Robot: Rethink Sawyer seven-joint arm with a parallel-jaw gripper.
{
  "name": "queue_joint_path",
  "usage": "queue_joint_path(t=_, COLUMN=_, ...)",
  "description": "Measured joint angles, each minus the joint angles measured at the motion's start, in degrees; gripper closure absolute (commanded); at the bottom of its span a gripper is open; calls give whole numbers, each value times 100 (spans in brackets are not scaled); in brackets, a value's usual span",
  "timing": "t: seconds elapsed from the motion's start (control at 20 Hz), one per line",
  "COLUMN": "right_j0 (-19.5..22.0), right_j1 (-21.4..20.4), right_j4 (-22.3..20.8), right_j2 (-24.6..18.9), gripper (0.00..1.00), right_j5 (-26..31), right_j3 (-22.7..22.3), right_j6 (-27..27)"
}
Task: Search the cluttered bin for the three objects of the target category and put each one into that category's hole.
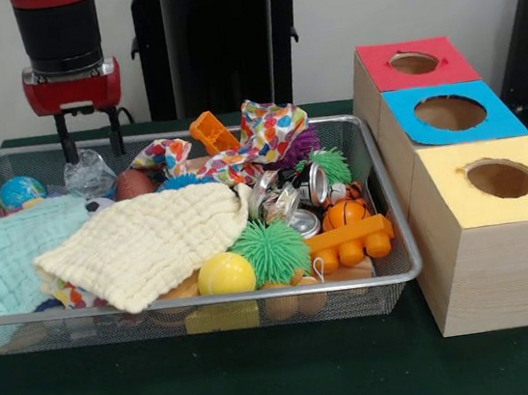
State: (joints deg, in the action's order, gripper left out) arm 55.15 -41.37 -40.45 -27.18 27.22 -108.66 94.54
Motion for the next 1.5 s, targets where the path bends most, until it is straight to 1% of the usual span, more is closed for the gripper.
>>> queue_joint_path(t=0.5, right_j0=5, right_j1=2, right_j4=-20, right_j2=0, gripper=0, right_j5=-7, right_j3=-2, right_j6=0)
queue_joint_path(t=0.9, right_j0=30, right_j1=176, right_j4=-324, right_j2=-1, gripper=0, right_j5=-74, right_j3=-2, right_j6=0)
queue_joint_path(t=1.15, right_j0=150, right_j1=340, right_j4=-539, right_j2=-1, gripper=0, right_j5=-122, right_j3=1, right_j6=0)
queue_joint_path(t=1.5, right_j0=299, right_j1=390, right_j4=-627, right_j2=0, gripper=0, right_j5=-306, right_j3=2, right_j6=0)
